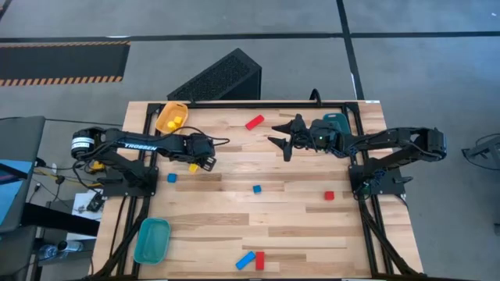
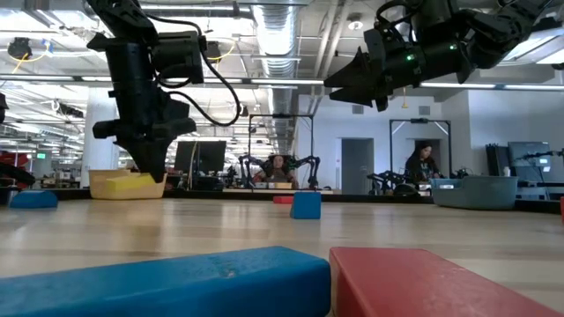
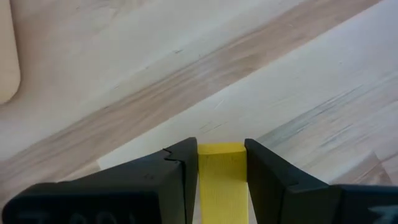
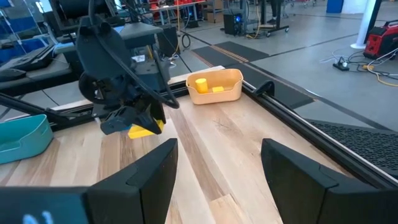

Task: Sort & place blocks by color
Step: Put the yellow block into the yellow bin

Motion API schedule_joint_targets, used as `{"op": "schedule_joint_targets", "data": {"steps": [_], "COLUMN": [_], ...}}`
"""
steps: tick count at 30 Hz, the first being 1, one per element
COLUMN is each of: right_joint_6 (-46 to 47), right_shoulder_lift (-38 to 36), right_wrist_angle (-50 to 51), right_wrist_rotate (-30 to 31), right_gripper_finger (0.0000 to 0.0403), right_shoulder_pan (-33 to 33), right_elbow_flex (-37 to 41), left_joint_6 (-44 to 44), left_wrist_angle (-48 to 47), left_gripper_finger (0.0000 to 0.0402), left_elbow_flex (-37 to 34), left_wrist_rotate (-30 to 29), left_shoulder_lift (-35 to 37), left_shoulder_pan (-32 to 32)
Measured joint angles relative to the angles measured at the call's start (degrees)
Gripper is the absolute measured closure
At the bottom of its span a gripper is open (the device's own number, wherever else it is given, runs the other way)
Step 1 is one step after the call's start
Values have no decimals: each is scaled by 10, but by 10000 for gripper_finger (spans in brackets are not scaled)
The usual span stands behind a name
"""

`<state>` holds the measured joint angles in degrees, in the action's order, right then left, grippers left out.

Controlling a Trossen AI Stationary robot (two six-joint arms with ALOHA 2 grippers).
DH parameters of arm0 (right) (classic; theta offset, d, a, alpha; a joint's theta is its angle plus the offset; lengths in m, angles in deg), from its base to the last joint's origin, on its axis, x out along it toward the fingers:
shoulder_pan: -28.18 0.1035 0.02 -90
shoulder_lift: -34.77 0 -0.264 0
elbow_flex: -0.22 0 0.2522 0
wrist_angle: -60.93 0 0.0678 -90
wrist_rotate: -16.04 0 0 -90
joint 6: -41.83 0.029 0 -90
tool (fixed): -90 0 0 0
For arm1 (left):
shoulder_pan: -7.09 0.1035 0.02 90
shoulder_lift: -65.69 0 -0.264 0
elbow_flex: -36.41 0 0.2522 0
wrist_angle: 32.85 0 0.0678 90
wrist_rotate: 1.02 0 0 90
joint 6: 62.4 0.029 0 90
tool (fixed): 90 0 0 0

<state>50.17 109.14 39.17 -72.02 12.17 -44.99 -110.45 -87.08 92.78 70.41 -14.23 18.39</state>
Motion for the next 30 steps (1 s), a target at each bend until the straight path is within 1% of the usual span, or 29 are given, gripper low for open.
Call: {"op": "schedule_joint_targets", "data": {"steps": [6,12,18,22,26,30], "right_joint_6": [0,0,-1,-12,-12,-9], "right_shoulder_lift": [0,0,0,0,0,0], "right_wrist_angle": [6,7,11,12,18,19], "right_wrist_rotate": [0,0,0,0,-1,-5], "right_gripper_finger": [148,148,148,148,148,148], "right_shoulder_pan": [0,0,0,0,3,3], "right_elbow_flex": [0,0,0,0,0,0], "left_joint_6": [-20,-15,-16,-12,12,51], "left_wrist_angle": [-9,-13,-65,-70,-71,-83], "left_gripper_finger": [318,319,319,319,319,319], "left_elbow_flex": [0,0,0,0,0,11], "left_wrist_rotate": [10,1,-4,-10,-16,-31], "left_shoulder_lift": [0,0,0,0,1,1], "left_shoulder_pan": [-1,-1,3,12,30,76]}}
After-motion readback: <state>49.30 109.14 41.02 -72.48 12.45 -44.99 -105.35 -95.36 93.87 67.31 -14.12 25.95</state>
